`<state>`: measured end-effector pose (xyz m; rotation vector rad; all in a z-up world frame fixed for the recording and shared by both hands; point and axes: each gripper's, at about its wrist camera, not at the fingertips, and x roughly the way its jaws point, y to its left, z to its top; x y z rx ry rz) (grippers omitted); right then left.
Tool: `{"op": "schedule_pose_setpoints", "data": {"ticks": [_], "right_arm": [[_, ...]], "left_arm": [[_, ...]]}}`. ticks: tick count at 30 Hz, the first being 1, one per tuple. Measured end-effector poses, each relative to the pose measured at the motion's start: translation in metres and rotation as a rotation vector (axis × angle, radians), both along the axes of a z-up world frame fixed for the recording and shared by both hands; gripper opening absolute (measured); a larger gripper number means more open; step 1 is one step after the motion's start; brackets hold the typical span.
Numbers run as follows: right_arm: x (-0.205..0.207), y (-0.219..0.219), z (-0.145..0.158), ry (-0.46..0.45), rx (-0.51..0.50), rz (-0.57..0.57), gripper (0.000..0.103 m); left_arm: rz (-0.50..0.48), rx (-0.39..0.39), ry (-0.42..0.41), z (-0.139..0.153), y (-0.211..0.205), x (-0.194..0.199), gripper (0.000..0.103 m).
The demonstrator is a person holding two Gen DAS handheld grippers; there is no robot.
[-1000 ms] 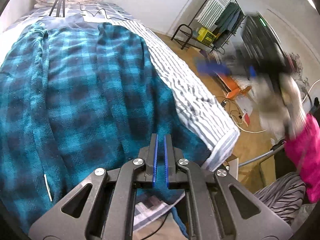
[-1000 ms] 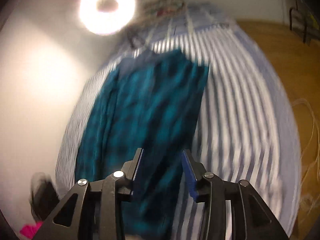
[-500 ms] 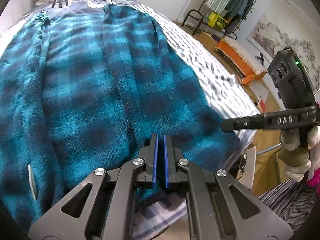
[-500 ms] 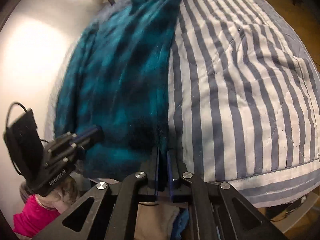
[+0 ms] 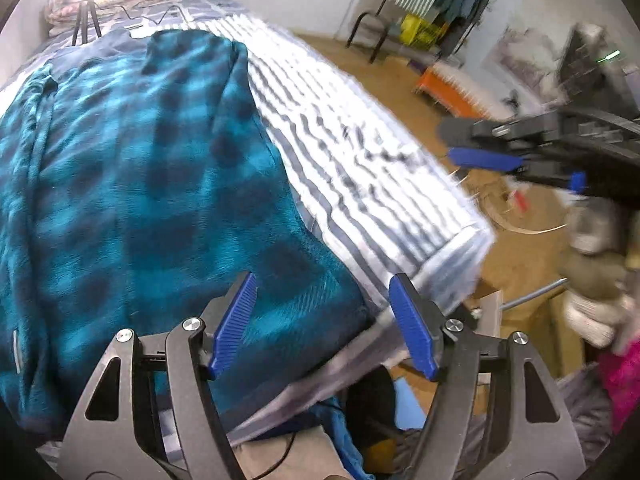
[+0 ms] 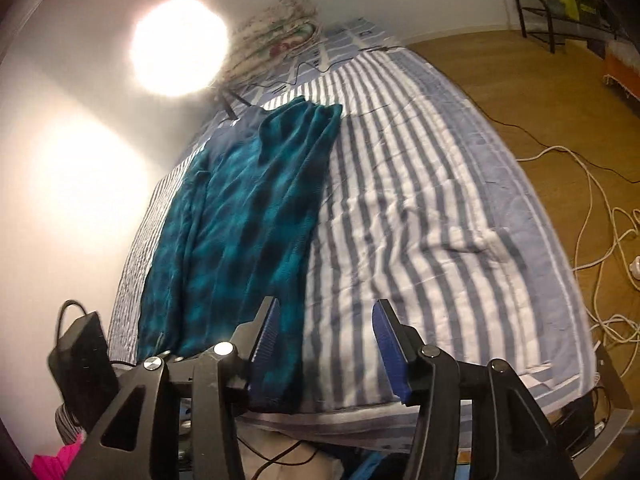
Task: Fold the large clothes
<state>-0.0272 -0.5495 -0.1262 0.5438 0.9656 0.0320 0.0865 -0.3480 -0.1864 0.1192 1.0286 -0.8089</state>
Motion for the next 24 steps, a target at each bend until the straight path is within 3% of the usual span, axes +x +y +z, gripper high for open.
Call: {"op": "schedule_pose_setpoints", "data": {"ticks": [3,6,9,12,13,15,20,24], "right_arm": [[0.002,-0.001,-0.003,0.005,-0.017,-0.008,0.052],[-0.001,-0.009,-0.002,-0.003,0.0,-0.012,0.052],[0.002,-0.013,0.0,-0.016,0.019,-0.016,0.052],[0.005,-0.013,0.003,-0.031,0.035,-0.014,0.052],[0.007,-0.013,0.004,-0.034,0.037,-0.013,0.052],[0.01,-0.011,0.005,-0.039,0.04,-0.012,0.052],[0.021,-0.005,0.002,-0.038,0.05,0.001,0.052],[0.037,-0.001,-0.009,-0.016,0.074,0.013,0.052]], "left_arm": [[0.001,0.07,0.038,-0.018,-0.021,0.002,0.071],[0.011,0.164,0.012,-0.034,-0.03,0.0,0.071],[0.008,0.127,0.006,-0.038,-0.02,0.004,0.07],[-0.019,0.103,0.0,-0.04,-0.009,0.007,0.058],[-0.021,0.099,-0.007,-0.039,-0.009,0.007,0.043],[0.003,0.069,-0.005,-0.037,0.0,0.012,0.023],[0.147,-0.185,0.212,-0.033,0.05,0.037,0.018],[0.193,-0.278,0.217,-0.014,0.076,0.041,0.017]]}}
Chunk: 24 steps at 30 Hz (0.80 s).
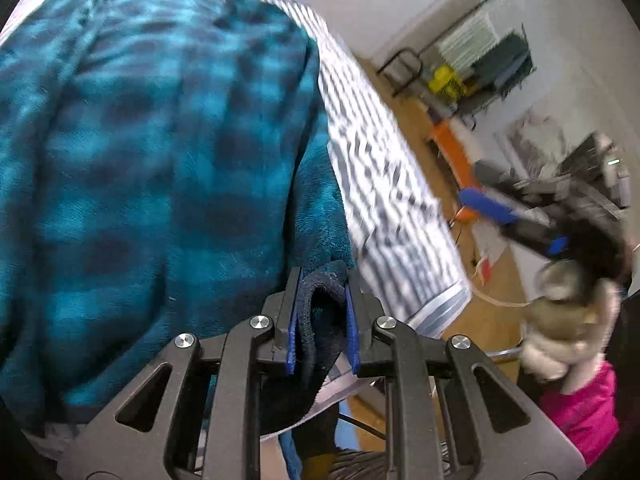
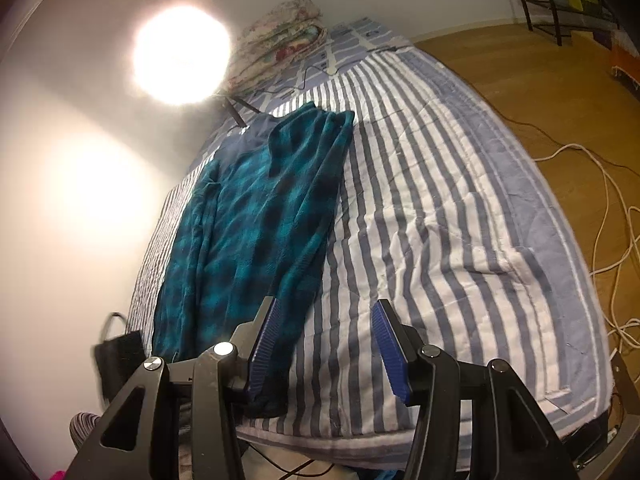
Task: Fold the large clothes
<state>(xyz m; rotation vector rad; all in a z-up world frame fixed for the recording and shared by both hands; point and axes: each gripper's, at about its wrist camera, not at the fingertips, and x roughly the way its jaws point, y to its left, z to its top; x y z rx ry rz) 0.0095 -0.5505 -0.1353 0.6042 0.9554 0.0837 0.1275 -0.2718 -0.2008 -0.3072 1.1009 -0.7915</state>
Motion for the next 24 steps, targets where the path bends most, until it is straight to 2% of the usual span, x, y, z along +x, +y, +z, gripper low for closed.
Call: {"op": "schedule_pose_setpoints", "data": {"ticks": [4,12,20,24], "right_arm": [[0.021,0.002,-0.014,0.025,0.056,0.005,0.052],[0.089,0.002,-0.026,0.006,0.164,-0.002,0.067],[0.164,-0.002,-0.055,0.05,0.154,-0.054,0.067],[0.193,-0.009,-0.075,0.05,0.183,-0.089,0.062]], "left_arm": [[0.003,-0.011,-0.029,0.009,0.006,0.002,0.017],[-0.025,-0.038,-0.039,0.015,0.001,-0.01,0.017],[-0.052,-0.052,-0.068,0.024,-0.004,-0.018,0.017],[-0.057,-0.059,-0.07,0.025,-0.001,-0.017,0.017]]}}
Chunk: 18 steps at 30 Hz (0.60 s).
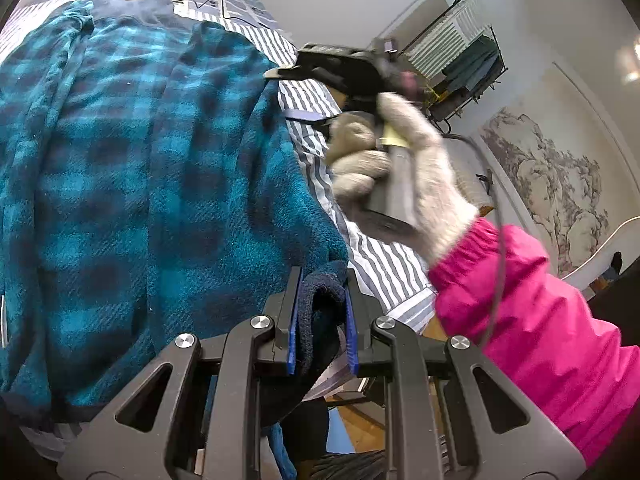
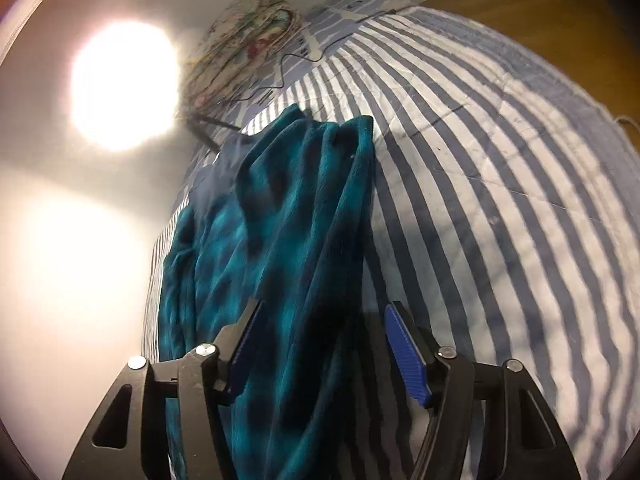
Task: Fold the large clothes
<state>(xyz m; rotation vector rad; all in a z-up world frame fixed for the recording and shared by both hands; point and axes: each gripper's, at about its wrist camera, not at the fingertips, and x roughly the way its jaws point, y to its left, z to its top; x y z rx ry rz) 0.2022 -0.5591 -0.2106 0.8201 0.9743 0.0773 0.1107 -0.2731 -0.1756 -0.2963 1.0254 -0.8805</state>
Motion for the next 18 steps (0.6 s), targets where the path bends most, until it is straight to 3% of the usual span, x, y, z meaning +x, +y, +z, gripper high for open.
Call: {"op": "schedule_pose_setpoints", "data": {"ticks": [2,3,5,6,11,18], "right_arm": [[0.009,-0.003,-0.015,0.02,0.039,-0.014,0.054],[0.014,-0.003,-0.023,0.033,0.061,-0.019,0.038],[0.021,0.0,-0.028,0.047,0.079,-0.01,0.019],[0.025,0.005,-0.022,0.047,0.039,-0.005,0.014],[0.046,0.046,0.024,0.077,-0.268,0.068,0.007],[0.075,0.122,0.059,0.075,-0.498,0.148,0.005]], "left_arm": [[-0.002,-0.005,-0.001,0.0,0.001,0.001,0.017],[-0.002,-0.008,0.0,0.0,0.002,0.001,0.016],[0.003,-0.016,0.002,0.0,0.004,0.002,0.016],[0.007,-0.025,0.009,-0.001,0.006,0.002,0.016],[0.026,-0.052,0.031,-0.004,0.019,0.0,0.016],[0.108,-0.074,0.046,-0.004,0.058,0.001,0.016]]}}
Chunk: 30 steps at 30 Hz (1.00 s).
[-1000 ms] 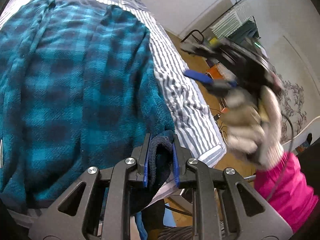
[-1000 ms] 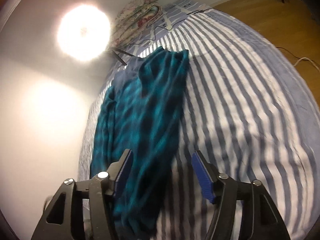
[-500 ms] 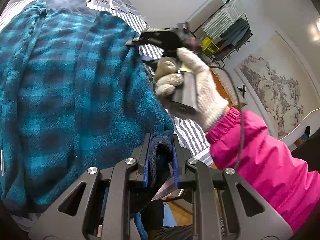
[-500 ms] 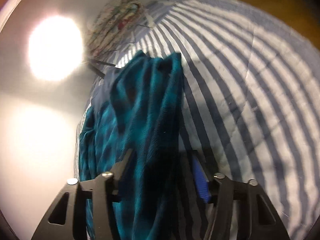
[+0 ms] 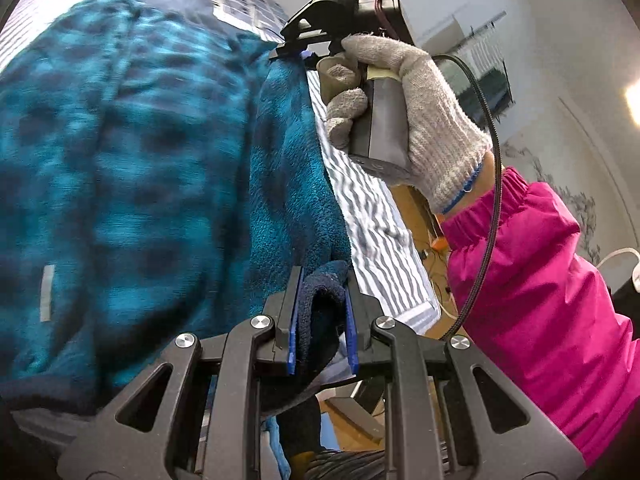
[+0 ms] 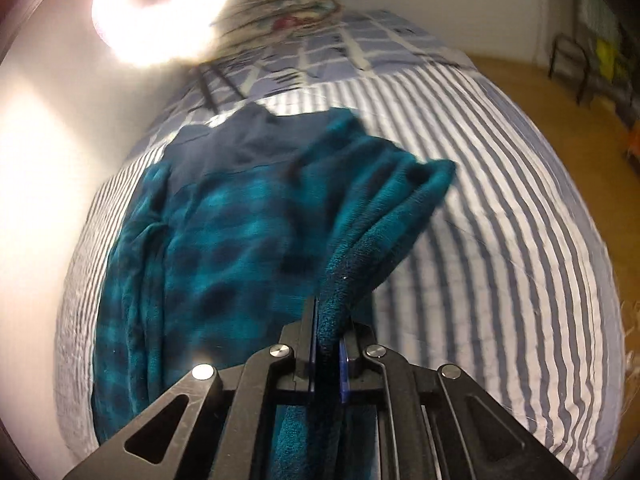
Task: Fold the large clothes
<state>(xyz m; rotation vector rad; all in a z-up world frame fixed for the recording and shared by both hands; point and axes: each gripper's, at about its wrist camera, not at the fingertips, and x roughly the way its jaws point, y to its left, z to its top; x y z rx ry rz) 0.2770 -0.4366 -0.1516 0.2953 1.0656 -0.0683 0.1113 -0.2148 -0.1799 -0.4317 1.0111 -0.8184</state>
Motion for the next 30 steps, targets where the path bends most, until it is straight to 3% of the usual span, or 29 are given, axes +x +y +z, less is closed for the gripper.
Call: {"op": "schedule_pose_setpoints", "data": {"ticks": [7,12,17,20,23,24,25,27,30], "right_arm": [[0.027,0.094,0.001,-0.005,-0.188,0.178,0.004],[0.048,0.159,-0.027,0.021,-0.292,0.297,0.003],[0.055,0.186,-0.063,0.078,-0.314,0.355,0.003],[0.055,0.192,-0.071,0.08,-0.343,0.382,0.004],[0.053,0.178,-0.06,0.068,-0.245,0.388,0.017],[0.05,0.166,-0.05,0.058,-0.165,0.379,0.029],[0.047,0.156,-0.04,0.033,-0.083,0.368,0.033],[0.036,0.134,-0.017,-0.02,0.033,0.337,0.033],[0.014,0.104,0.016,-0.085,0.106,0.29,0.032]], "left_arm": [[0.104,-0.001,0.031,-0.009,0.045,0.003,0.016],[0.139,0.012,0.057,-0.022,0.065,0.005,0.016],[0.155,0.018,0.076,-0.031,0.073,0.007,0.016],[0.153,0.027,0.074,-0.033,0.073,0.007,0.016],[0.147,0.036,0.067,-0.033,0.072,0.005,0.016],[0.147,0.039,0.061,-0.032,0.072,0.004,0.016],[0.147,0.042,0.059,-0.032,0.072,0.002,0.016],[0.15,0.043,0.058,-0.03,0.068,0.002,0.016],[0.155,0.047,0.052,-0.026,0.069,-0.002,0.016]]}}
